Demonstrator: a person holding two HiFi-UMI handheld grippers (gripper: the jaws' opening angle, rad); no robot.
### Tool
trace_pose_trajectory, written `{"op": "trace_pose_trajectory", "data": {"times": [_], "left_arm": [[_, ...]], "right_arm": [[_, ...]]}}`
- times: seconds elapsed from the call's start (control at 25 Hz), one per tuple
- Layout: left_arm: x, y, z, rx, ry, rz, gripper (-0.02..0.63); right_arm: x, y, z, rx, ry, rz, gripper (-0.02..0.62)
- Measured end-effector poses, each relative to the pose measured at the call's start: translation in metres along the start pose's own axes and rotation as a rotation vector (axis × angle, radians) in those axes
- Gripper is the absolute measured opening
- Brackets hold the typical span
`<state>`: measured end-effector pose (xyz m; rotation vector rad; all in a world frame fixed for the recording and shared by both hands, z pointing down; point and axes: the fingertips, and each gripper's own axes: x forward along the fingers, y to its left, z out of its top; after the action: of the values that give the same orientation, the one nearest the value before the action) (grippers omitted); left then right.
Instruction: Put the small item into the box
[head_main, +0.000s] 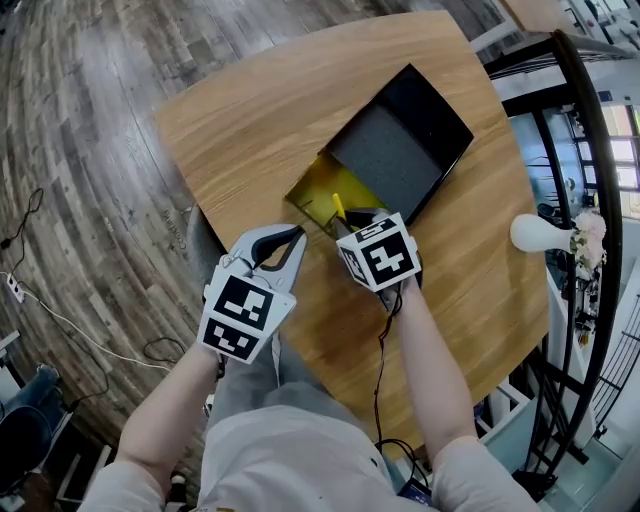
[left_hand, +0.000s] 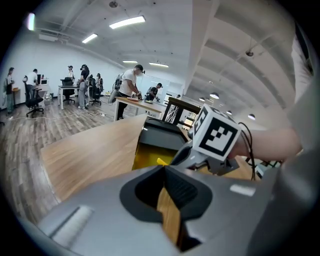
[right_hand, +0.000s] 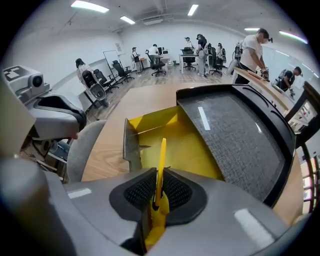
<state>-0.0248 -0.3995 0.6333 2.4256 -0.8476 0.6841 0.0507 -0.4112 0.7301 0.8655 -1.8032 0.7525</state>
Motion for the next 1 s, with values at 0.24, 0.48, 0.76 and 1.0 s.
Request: {"op": "trace_pose_trajectory", "data": {"times": [0.24,0.48,0.76,1.0], "left_arm": [[0.000,-0.003,0.002,-0.007,-0.008,0.000,0.003],[-0.011,-0.007,0.000,-0.008,-0.008,-0.001,0.003],[-0.036,-0.015,0.001,-0.025,-0.020,0.024,0.003],[-0.062,-0.029,0.021,-0.001,-0.055,0.045,0.003]], "right_arm": [[0.001,-0.001,-0.003,-0.017,0.012,-0.009,0.046],[0.001,0.001,-0.003,-0.033,0.017,-0.015,0.049],[-0.003,0.000,-0.004,-0.047,0.028,-0.032,0.051],[-0.035,0.003,-0.001,0.065,-0.083,-0.015,0.050]]}}
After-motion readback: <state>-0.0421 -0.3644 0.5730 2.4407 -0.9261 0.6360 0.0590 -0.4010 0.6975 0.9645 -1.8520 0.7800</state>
